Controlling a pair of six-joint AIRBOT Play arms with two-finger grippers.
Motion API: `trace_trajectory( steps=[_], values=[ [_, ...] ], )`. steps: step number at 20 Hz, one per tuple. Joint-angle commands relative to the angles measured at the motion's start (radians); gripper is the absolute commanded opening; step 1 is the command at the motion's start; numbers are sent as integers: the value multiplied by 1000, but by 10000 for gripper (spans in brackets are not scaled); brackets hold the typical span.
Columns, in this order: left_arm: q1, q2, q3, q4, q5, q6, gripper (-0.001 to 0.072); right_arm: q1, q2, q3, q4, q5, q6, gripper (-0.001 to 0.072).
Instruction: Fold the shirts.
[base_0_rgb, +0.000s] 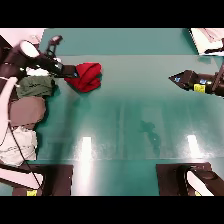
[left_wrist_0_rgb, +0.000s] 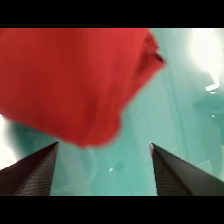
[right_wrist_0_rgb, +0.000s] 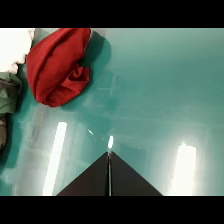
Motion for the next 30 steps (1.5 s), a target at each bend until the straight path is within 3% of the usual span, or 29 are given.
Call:
trace_trajectory(
  steps=[1, 4, 5, 6, 7, 8, 11, 13, 16, 19, 24, 26, 30],
  values=[
    [-21, -104, -11, 30, 123, -45, 659, 1, 1, 0, 0, 14, 0, 16],
    [-21, -116, -11, 31, 186, -45, 657, 1, 1, 0, 0, 16, 0, 16],
    [-21, -116, -9, 31, 195, -44, 559, 1, 1, 0, 0, 16, 0, 16],
    [-21, -116, -9, 31, 193, -44, 299, 1, 1, 0, 0, 16, 0, 16],
    [-21, -116, -9, 30, 190, -45, 124, 1, 1, 0, 0, 16, 0, 16],
    [-21, -115, -3, 24, 170, -46, 20, 1, 4, 0, 0, 14, 0, 16],
    [-21, -100, 113, 22, 19, -39, 22, 1, 48, 5, -1, -47, 0, 16],
    [-22, -48, 237, -41, -44, 12, 21, 1, 92, 32, -10, -94, 0, 16],
    [-22, 72, 387, -330, -172, 154, 22, 1, 133, 105, -12, -119, 0, 16],
    [-34, 208, 422, -553, -313, 196, 22, 1, 122, 193, -29, -88, 0, 16],
    [-194, 311, 348, -348, -401, 195, 23, 1, 22, 357, -61, 95, 0, 15],
    [-263, 306, 228, -275, -377, 196, 23, 1, -25, 418, -61, 195, 0, 16],
    [-312, 233, -39, -269, -249, 195, 23, 1, -73, 471, -61, 296, 0, 16]
  ],
)
